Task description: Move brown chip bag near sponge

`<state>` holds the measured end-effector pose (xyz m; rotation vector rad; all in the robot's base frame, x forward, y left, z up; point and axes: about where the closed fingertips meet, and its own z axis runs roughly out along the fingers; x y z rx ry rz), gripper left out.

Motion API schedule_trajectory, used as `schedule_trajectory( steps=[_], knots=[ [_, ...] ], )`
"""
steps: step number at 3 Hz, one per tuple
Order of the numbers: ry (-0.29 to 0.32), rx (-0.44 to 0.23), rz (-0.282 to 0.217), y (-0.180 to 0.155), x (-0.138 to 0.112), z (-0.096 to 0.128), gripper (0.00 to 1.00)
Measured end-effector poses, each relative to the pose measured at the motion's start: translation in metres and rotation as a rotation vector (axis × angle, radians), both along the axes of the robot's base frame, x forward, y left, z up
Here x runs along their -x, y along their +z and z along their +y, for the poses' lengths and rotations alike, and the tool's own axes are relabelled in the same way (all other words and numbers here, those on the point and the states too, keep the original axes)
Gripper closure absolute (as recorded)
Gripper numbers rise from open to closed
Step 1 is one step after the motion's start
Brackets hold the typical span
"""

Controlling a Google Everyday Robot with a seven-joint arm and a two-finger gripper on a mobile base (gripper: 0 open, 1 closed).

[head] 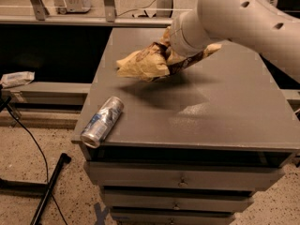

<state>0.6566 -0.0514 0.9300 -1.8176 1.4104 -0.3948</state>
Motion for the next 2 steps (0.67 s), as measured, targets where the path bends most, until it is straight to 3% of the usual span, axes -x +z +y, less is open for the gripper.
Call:
schedule_trajectory(
  steps=[1,2],
  knots=[
    [0.004,-0.005,0.004,-0.0081,-0.0084,0.0094,1.0],
    [0.007,-0.004,0.003,-0.0075,-0.008,0.0112,0.78]
  ],
)
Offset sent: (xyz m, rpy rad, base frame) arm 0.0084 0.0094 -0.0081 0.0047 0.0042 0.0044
